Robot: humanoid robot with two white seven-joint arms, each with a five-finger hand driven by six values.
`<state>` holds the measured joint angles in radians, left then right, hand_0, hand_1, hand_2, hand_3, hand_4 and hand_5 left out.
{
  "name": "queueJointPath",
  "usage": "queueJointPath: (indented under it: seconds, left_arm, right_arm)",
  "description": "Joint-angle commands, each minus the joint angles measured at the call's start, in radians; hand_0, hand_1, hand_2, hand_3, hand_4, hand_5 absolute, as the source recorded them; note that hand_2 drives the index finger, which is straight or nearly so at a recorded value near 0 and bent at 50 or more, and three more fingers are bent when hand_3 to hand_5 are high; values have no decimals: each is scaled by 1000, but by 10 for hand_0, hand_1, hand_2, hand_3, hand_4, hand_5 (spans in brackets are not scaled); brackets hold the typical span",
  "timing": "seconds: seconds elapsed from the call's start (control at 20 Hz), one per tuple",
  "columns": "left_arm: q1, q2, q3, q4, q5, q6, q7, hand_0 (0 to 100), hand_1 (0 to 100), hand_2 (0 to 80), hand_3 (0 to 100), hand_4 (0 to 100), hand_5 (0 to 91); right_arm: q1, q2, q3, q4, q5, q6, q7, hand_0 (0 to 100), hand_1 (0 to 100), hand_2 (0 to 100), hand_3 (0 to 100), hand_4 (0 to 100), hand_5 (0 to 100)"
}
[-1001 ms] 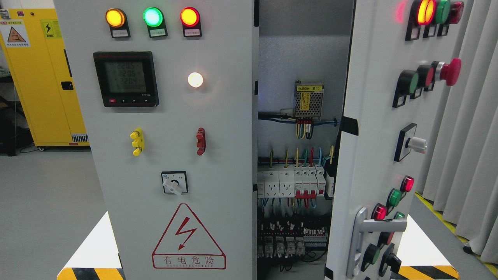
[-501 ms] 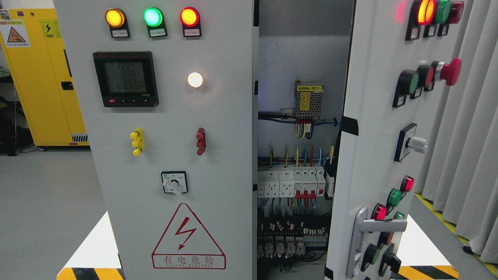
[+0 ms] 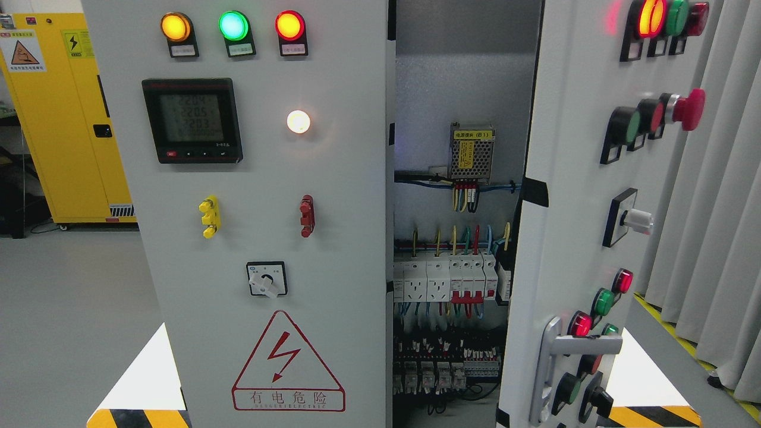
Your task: Open door with both hands
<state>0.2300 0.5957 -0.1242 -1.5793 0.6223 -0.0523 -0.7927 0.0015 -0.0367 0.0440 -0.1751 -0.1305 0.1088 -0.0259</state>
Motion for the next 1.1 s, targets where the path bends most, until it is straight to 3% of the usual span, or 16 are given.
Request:
queueJointPath:
  seconds: [0.0, 0.2, 0.45, 0.65, 0.85, 1.05]
  left_arm:
    - [-104, 283, -54, -330, 163, 18, 3, 120, 556, 0, 0, 0, 0]
    - [-236, 315, -66, -375, 327, 130, 3, 120, 556, 0, 0, 0, 0]
    - [-486, 274, -72, -381, 505, 354, 6, 120, 556, 0, 0, 0, 0]
    - [-647, 162, -74, -364, 511, 443, 23, 120, 556, 0, 0, 0, 0]
    - [-816, 101, -156, -276, 511, 488, 29, 120, 556, 0, 0, 0, 0]
    - [-882, 20, -198, -262, 505, 522, 42, 120, 556, 0, 0, 0, 0]
  right_arm:
    - [34, -2, -1, 2, -1, 0, 23, 0, 500, 40, 0, 0, 0]
    - [32, -2, -1, 2, 0, 0, 56, 0, 500, 40, 0, 0, 0]
    - [32, -3, -1, 2, 0, 0, 139, 0, 500, 40, 0, 0, 0]
    - [32, -3, -1, 3, 0, 0, 247, 0, 500, 40, 0, 0, 0]
    - [34, -18, 0, 3, 0, 0, 360, 0, 500, 40, 0, 0, 0]
    - [58, -29, 2, 3, 0, 0, 435, 0, 500, 40, 0, 0, 0]
